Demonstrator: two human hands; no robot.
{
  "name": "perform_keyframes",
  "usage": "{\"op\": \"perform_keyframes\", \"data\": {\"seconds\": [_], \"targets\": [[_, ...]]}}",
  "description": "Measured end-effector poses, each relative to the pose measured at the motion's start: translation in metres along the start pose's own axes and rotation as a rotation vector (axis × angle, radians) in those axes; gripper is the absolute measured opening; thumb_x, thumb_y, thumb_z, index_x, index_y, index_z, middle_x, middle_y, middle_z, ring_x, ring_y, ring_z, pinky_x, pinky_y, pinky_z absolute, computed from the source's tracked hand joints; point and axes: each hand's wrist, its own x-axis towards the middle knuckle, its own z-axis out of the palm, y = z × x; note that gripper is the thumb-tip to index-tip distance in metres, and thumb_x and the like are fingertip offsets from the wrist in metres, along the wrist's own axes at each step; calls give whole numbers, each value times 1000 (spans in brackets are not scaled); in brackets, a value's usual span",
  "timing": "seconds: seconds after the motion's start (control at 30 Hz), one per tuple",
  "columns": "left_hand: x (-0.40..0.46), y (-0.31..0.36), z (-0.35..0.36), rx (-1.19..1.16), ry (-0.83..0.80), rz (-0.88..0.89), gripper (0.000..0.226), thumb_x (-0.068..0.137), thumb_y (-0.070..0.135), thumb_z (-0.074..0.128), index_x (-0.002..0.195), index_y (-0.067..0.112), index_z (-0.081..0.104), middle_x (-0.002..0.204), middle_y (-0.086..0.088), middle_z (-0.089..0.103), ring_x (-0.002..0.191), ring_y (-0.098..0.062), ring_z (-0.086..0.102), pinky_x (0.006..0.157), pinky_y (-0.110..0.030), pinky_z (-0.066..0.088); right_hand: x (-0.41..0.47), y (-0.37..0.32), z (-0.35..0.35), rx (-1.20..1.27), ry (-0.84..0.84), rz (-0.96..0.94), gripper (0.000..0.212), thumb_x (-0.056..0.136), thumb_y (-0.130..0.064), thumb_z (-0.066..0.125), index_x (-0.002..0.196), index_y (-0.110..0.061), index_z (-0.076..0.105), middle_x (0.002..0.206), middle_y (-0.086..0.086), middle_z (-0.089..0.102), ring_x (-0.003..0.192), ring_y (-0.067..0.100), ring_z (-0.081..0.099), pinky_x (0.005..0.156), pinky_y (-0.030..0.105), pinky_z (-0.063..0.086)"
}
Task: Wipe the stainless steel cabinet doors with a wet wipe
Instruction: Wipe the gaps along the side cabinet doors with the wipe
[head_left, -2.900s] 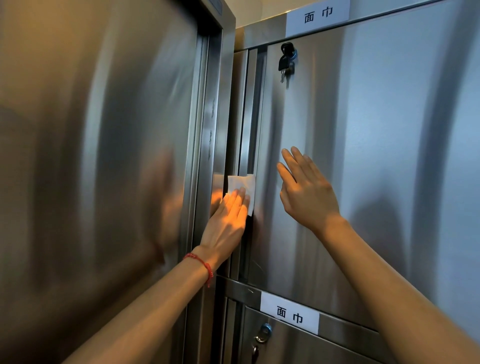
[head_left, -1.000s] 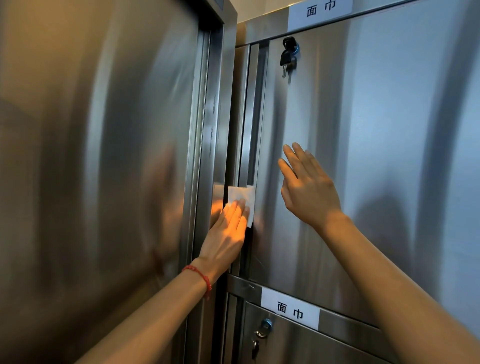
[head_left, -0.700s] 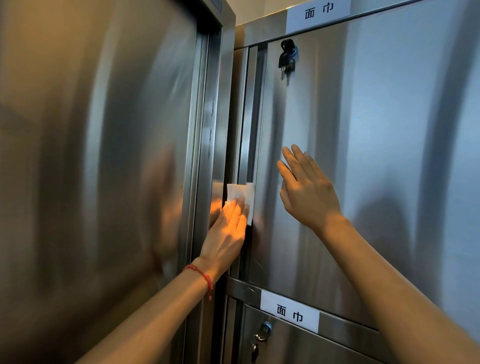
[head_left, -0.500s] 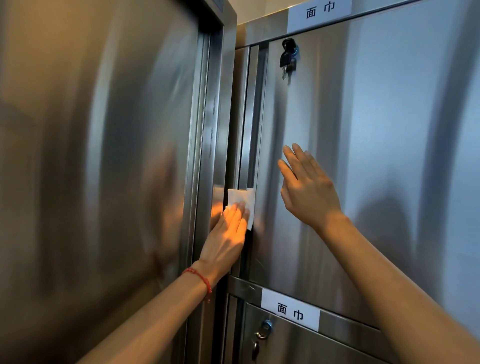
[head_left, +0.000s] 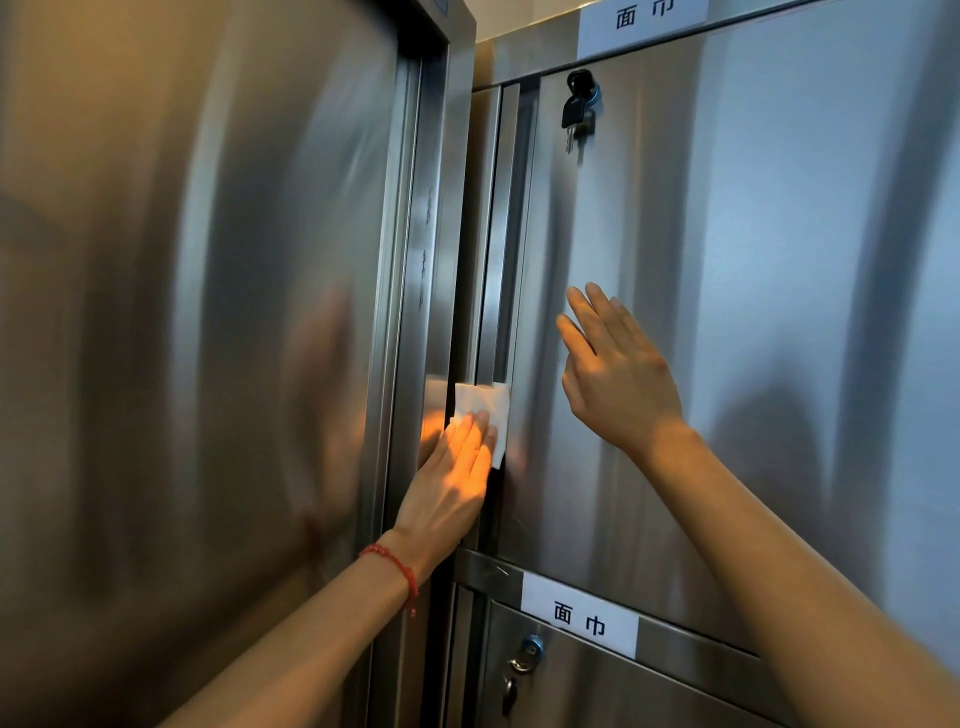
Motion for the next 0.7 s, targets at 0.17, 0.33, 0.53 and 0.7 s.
{"op": "perform_keyframes", "data": {"seconds": [0.17, 0.33, 0.53, 0.7], "targets": [[-11, 4, 0, -3, -7, 6, 78, 53, -5, 83, 122, -8, 46, 121, -27, 59, 114, -37, 57, 96, -50, 40, 0, 1, 0, 13, 6, 2, 40, 82, -10, 62, 119, 4, 61, 133, 24, 53, 128, 41, 46, 107, 48, 34], [-22, 8, -1, 7, -40, 5, 75, 53, -2, 84, 120, -8, 52, 122, -26, 59, 114, -36, 57, 97, -48, 39, 0, 1, 0, 15, 4, -1, 41, 82, -11, 63, 120, 5, 61, 133, 25, 53, 128, 41, 46, 107, 49, 34], [-41, 16, 6, 12, -87, -22, 80, 54, -3, 84, 123, -8, 45, 124, -27, 57, 116, -38, 55, 112, -48, 15, 0, 1, 1, 19, 9, 0, 41, 82, -11, 63, 119, 5, 61, 133, 25, 53, 128, 42, 46, 106, 49, 34], [-35, 14, 8, -1, -64, -34, 76, 55, -5, 82, 123, -9, 49, 125, -27, 56, 117, -38, 54, 111, -47, 9, 0, 1, 1, 22, 19, -4, 39, 84, -11, 61, 119, 5, 61, 133, 25, 53, 127, 42, 46, 106, 50, 35]]}}
